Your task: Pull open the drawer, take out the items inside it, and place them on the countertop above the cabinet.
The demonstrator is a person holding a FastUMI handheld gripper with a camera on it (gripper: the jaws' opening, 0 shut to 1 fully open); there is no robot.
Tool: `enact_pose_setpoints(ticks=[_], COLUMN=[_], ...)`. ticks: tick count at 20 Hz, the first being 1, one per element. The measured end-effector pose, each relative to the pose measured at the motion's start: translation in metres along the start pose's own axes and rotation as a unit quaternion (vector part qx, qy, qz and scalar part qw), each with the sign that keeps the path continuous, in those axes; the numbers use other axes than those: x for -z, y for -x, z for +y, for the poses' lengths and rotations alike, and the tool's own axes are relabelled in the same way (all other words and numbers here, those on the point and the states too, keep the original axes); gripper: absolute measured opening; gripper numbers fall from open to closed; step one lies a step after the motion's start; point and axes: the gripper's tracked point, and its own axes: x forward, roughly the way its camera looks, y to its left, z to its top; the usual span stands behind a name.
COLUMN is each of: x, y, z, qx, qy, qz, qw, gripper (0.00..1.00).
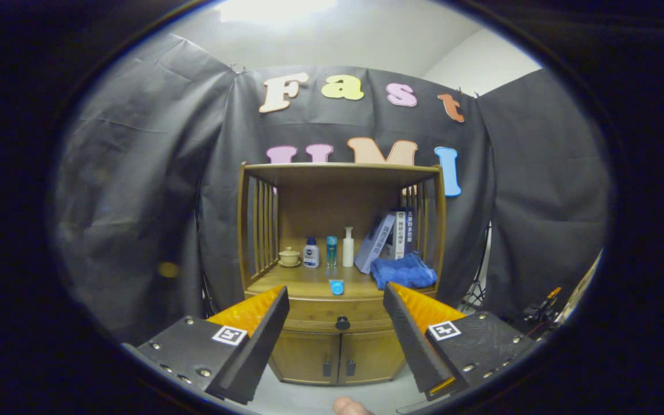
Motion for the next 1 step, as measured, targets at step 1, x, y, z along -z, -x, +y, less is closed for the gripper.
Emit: enact_pose_setpoints(ticks=[1], x=[0.001], y=[0.0006], z=[0.001], qx=[-0.001], qy=[0.003], qz=[0.0], qw=[1.0], gripper=[0.98])
